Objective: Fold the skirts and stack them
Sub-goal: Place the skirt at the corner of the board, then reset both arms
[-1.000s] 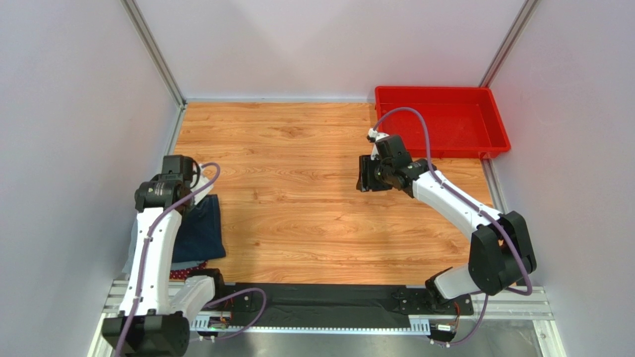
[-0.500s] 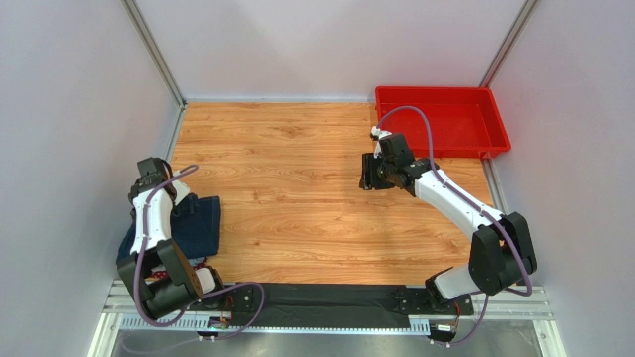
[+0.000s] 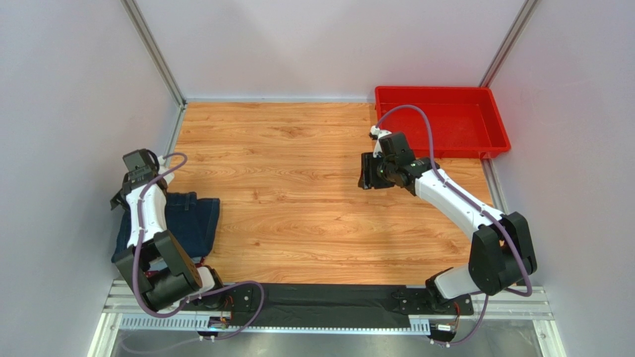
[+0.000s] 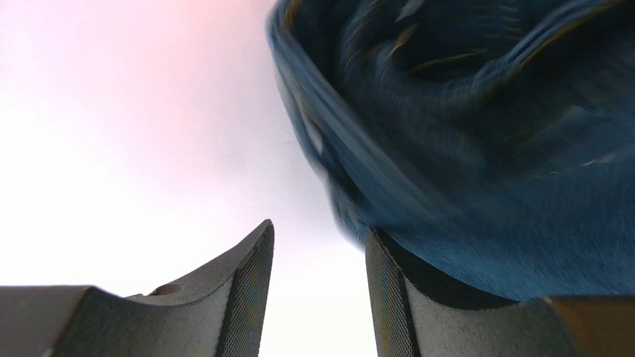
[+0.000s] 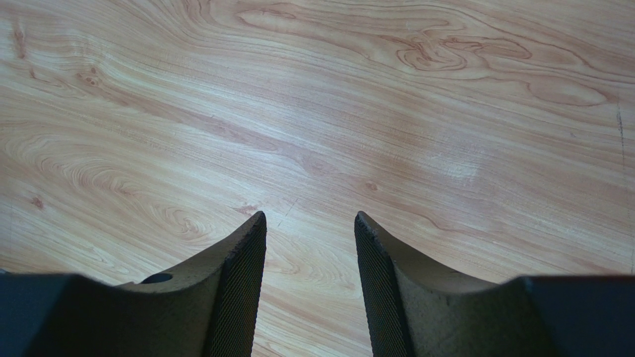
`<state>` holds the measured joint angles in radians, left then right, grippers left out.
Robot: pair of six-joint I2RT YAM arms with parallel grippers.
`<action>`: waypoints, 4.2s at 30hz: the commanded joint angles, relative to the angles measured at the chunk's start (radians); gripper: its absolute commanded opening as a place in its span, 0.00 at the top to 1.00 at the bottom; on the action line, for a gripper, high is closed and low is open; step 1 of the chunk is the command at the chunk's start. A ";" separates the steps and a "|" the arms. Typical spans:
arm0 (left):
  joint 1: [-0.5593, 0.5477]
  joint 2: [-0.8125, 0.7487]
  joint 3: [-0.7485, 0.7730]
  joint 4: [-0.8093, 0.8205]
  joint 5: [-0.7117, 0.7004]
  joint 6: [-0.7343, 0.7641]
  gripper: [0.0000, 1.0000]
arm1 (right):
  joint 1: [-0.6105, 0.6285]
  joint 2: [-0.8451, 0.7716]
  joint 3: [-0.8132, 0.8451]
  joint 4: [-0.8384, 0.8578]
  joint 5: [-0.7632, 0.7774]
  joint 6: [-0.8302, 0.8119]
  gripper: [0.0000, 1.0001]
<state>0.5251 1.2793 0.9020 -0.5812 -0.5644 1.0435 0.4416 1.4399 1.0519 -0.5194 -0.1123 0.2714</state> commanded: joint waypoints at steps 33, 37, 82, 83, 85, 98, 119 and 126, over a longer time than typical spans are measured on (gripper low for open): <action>-0.070 0.152 0.095 -0.047 0.216 -0.342 0.54 | -0.004 -0.093 0.045 -0.042 0.062 -0.015 0.51; -0.077 0.016 0.156 -0.156 0.404 -0.376 0.48 | -0.006 -0.144 0.017 -0.034 0.082 -0.027 0.51; -0.599 -0.101 -0.123 -0.453 0.261 -0.479 0.94 | -0.007 -0.210 -0.128 0.047 0.008 -0.046 0.51; -0.599 -0.086 -0.133 -0.454 0.274 -0.481 0.89 | -0.007 -0.210 -0.127 0.047 0.008 -0.044 0.51; -0.599 -0.081 -0.135 -0.459 0.306 -0.488 0.78 | -0.007 -0.208 -0.124 0.044 0.011 -0.046 0.51; -0.599 -0.234 0.139 -0.644 0.944 -0.434 0.38 | -0.009 -0.210 -0.099 0.028 0.019 -0.052 0.51; -0.576 -0.664 -0.183 -0.394 0.607 -0.579 0.15 | -0.075 -0.460 -0.280 0.028 0.347 0.048 0.37; -0.559 -0.676 -0.203 -0.378 0.623 -0.571 0.14 | -0.075 -0.460 -0.285 0.007 0.367 0.081 0.34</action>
<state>-0.0433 0.6071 0.7078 -0.9825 0.0208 0.4709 0.3698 0.9928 0.7654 -0.5205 0.2314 0.3256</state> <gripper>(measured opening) 0.853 0.659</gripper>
